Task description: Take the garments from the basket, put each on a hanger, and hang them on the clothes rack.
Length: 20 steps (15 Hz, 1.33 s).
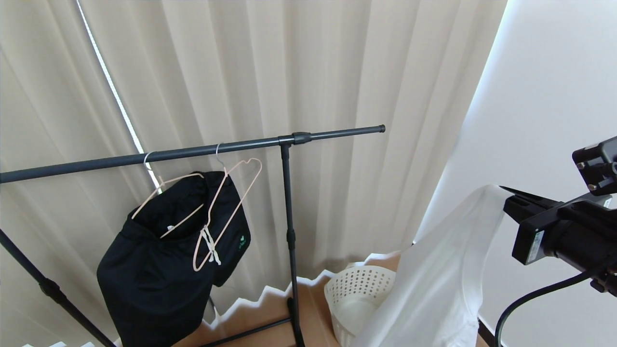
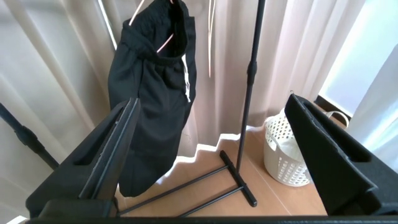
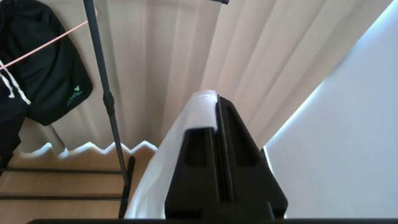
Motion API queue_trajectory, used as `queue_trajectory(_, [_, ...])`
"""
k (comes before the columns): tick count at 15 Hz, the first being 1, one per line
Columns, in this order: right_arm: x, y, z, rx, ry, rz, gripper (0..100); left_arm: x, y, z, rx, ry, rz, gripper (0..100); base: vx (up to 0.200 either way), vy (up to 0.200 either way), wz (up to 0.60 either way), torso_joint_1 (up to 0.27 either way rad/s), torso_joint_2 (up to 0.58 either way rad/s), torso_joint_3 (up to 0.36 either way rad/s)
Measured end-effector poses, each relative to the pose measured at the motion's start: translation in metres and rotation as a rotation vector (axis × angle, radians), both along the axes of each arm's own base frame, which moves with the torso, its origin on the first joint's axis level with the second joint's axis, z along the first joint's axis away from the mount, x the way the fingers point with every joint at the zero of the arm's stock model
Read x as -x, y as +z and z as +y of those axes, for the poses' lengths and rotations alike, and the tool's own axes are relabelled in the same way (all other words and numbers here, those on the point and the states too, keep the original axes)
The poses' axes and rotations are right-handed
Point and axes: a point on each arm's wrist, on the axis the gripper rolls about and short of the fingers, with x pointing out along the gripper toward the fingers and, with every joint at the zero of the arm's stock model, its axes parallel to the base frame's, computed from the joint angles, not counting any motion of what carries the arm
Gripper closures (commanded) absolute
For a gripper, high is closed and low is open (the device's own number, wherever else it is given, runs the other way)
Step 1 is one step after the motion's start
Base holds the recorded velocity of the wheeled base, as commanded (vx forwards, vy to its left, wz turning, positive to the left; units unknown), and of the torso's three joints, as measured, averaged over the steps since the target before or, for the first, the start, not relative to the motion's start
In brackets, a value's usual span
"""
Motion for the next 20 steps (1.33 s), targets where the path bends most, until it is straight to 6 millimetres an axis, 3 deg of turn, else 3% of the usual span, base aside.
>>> queue_trajectory(7, [-0.0011, 0.0000, 0.0007, -0.001, 0.003, 0.001, 100, 0.0000, 0.0001, 0.0000, 0.000, 0.000, -0.001, 0, 0.000, 0.000, 0.00, 0.048, -0.10, -0.053])
queue_trajectory(15, [0.0012, -0.0049, -0.0015, 0.015, 0.036, 0.013, 100, 0.0000, 0.0001, 0.0000, -0.001, -0.001, -0.001, 0, 0.000, 0.000, 0.60, 0.005, 0.00, 0.001])
queue_trajectory(20, [0.0015, -0.0052, -0.0020, 0.015, 0.035, 0.013, 100, 0.0000, 0.0001, 0.0000, 0.000, -0.001, -0.001, 0, 0.000, 0.000, 0.00, 0.000, 0.00, 0.000])
